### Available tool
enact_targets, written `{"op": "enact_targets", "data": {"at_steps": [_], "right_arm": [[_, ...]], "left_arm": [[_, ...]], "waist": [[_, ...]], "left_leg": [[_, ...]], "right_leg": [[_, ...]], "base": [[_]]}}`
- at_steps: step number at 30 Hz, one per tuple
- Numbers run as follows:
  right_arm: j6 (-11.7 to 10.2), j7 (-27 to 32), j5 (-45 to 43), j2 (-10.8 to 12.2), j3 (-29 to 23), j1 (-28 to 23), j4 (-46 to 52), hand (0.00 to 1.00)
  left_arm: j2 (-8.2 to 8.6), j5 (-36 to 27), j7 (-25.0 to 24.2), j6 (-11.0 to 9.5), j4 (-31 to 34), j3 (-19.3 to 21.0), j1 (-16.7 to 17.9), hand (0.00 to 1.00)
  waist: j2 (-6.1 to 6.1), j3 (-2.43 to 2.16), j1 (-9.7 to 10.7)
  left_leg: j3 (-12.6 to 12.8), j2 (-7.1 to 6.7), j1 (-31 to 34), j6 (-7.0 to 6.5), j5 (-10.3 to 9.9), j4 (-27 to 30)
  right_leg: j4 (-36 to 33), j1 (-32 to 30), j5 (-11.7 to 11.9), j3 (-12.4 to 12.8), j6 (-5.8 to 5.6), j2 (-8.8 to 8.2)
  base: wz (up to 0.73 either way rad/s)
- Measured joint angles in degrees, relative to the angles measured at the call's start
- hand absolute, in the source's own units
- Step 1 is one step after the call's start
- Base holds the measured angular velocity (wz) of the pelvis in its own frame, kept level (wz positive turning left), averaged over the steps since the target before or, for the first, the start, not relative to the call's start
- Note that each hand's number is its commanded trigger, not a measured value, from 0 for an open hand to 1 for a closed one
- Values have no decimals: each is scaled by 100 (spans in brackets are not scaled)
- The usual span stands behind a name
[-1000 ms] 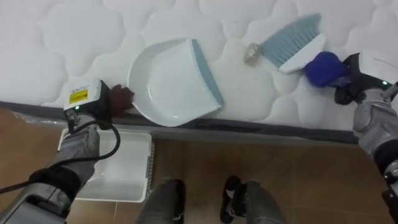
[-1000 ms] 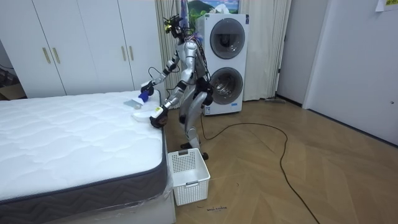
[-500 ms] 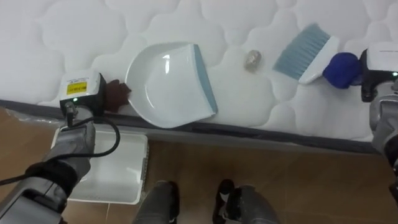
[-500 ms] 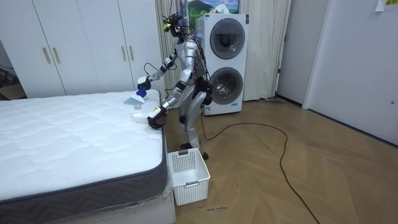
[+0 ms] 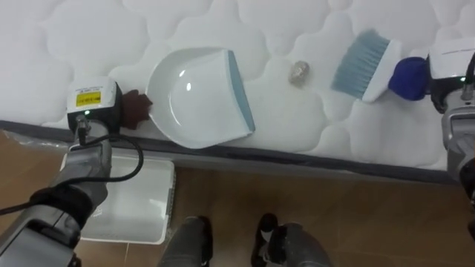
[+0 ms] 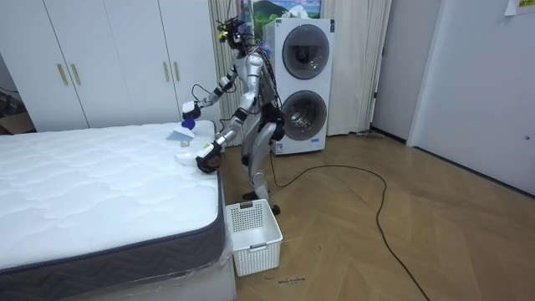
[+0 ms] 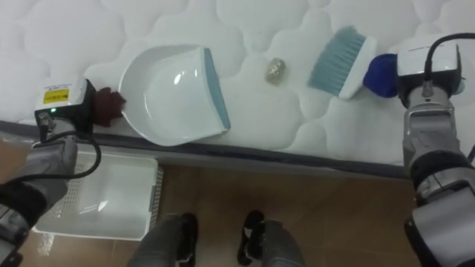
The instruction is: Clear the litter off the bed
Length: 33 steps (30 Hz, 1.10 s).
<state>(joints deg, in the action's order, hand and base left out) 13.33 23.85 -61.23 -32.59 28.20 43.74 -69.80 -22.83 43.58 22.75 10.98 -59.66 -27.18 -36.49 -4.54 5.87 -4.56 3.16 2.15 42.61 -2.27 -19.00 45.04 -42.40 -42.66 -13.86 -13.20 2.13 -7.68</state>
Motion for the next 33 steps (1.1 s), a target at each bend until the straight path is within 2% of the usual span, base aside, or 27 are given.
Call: {"op": "enact_targets", "data": {"at_steps": [2, 10, 13, 16, 22, 25, 27, 30, 33], "right_arm": [[56, -118, -7, 0, 120, -20, 55, 100], [100, -176, -485, -28, 396, -64, 232, 100], [277, -233, -619, -24, 546, -221, 575, 100], [384, -293, -696, -24, 594, -333, 813, 100], [422, -405, -709, -13, 585, -406, 1116, 100], [496, -534, -840, 114, 501, -436, 1353, 100], [511, -613, -868, 227, 426, -435, 1488, 100], [533, -677, -865, 361, 425, -437, 1505, 100], [551, -912, -857, 397, 426, -491, 1697, 100]], "left_arm": [[-5, 55, -75, -10, 0, 0, -2, 100], [-34, 107, -126, -18, -8, -1, -1, 100], [-60, 109, -191, -10, 1, -26, -1, 100], [-74, 107, -207, -7, 7, -28, -2, 100], [-133, 109, -210, -26, 12, -16, -2, 100], [-167, 109, -219, -1, 16, 7, -2, 100], [-189, 107, -244, 23, 23, 7, -2, 100], [-195, 97, -371, 45, 56, 0, 4, 100], [-196, 104, -495, 47, 57, 3, 7, 100]], "waist": [[5, 1, -30], [-3, 7, -57], [-3, 8, -49], [-3, 8, -16], [-3, 8, 115], [-3, 7, 154], [-4, 7, 253], [-11, 4, 288], [-21, -2, 289]], "left_leg": [[-4, 28, -51, 2, 1, -42], [84, 55, -299, 21, 12, -232], [108, 90, -344, 38, 22, -297], [83, 107, -344, 47, 28, -326], [64, 109, -339, 47, 28, -332], [93, 128, -340, 58, 34, -349], [91, 134, -346, 68, 45, -361], [135, 137, -432, 74, 49, -404], [166, 153, -522, 78, 51, -443]], "right_leg": [[60, 77, 36, -93, 17, -3], [175, 260, 62, -110, 27, 8], [302, 332, 118, -130, 42, 77], [372, 357, 127, -142, 43, 101], [381, 370, 130, -190, 40, 94], [467, 381, 181, -160, 50, 163], [477, 387, 193, -167, 60, 167], [475, 426, 193, -130, 61, 171], [487, 482, 196, -131, 66, 177]], "base": [[-6], [-5], [-4], [1], [1], [-10], [0], [-4], [-5]]}}
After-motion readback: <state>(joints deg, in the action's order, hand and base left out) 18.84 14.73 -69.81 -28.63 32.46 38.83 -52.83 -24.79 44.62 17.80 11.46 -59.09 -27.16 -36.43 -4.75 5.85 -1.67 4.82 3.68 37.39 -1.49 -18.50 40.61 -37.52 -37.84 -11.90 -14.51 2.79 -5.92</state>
